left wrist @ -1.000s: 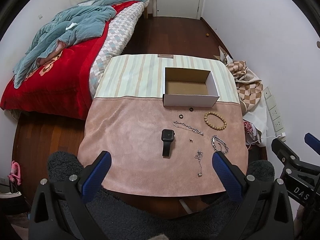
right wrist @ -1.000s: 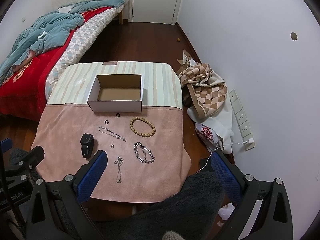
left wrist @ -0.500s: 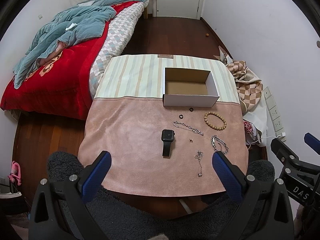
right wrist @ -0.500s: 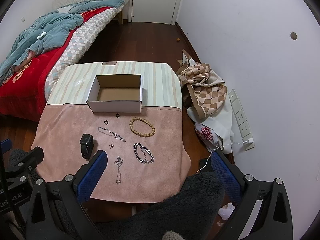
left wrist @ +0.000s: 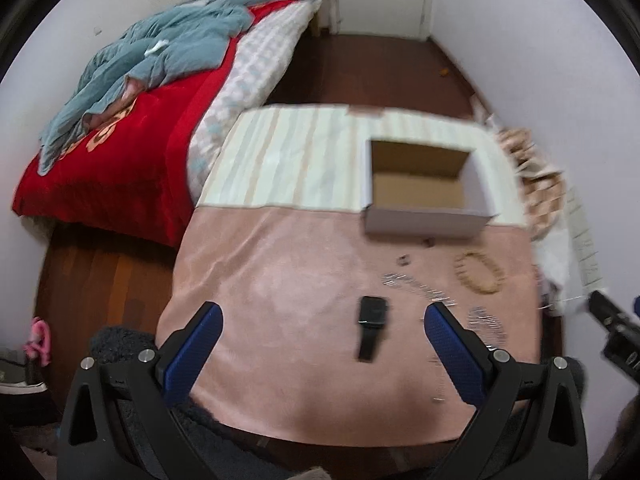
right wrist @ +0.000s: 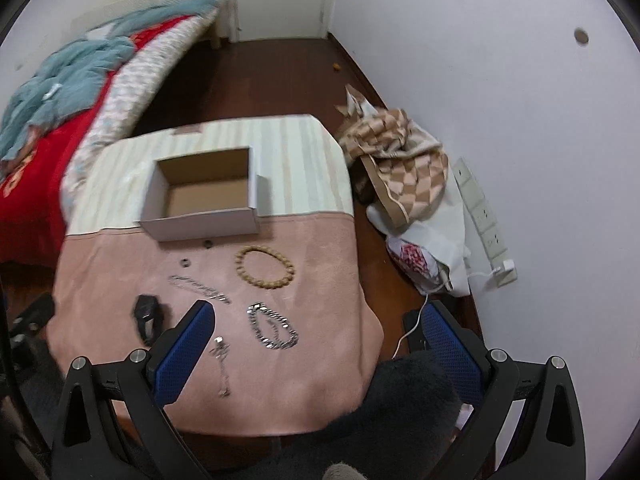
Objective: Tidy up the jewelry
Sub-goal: 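Grasp the black smartwatch with the left tool while the right tool grasps the thick silver chain bracelet, then carry the watch and chain bracelet into the white box and open both tools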
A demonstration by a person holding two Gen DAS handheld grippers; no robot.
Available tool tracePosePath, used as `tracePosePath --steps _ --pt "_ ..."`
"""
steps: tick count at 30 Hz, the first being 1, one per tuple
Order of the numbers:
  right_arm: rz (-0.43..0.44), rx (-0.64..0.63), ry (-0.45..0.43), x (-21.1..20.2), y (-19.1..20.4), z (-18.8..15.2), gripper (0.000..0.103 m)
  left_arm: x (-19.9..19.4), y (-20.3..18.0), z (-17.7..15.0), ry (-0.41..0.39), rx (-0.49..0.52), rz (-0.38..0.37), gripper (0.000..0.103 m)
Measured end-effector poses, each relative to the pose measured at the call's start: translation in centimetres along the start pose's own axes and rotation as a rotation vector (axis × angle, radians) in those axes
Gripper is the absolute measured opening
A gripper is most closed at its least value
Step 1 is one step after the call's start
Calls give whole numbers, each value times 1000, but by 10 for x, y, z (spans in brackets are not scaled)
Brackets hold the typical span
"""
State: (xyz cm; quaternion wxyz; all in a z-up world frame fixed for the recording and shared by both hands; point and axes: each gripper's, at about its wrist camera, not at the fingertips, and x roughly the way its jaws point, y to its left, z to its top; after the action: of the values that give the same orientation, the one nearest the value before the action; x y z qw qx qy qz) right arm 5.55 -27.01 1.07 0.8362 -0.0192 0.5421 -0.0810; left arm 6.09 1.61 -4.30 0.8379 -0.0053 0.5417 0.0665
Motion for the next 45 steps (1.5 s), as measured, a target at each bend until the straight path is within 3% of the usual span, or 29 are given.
tracePosePath --steps 7,12,16,17,20,21,22,24,31,34,39,45 --pt "-9 30 154 101 1 -12 103 90 -15 -27 185 65 21 103" --pt "-2 32 237 154 0 -34 102 131 -30 -41 254 86 -2 102" --pt "21 39 269 181 -2 -45 96 148 -39 -42 256 94 -36 101" --pt "29 40 275 184 -2 -47 94 150 -41 -43 254 96 -49 95" --pt "66 22 287 194 3 -53 87 155 -46 -43 256 109 -59 58" --pt "69 8 289 196 6 -55 86 157 -46 -44 259 109 -67 48" --pt "72 -2 292 200 8 -56 83 157 -47 -44 248 104 -84 44" --pt "86 -15 277 199 12 -58 80 155 -50 -43 225 114 -89 20" --pt "145 -40 226 188 20 -65 55 150 -55 -45 175 129 -94 19" --pt "145 -42 211 183 23 -67 5 145 -60 -51 162 139 -94 19" --pt "247 53 203 178 16 -64 4 126 -60 -43 131 144 -103 19" --pt "332 60 105 134 21 -48 4 102 -54 -21 85 122 -157 19"
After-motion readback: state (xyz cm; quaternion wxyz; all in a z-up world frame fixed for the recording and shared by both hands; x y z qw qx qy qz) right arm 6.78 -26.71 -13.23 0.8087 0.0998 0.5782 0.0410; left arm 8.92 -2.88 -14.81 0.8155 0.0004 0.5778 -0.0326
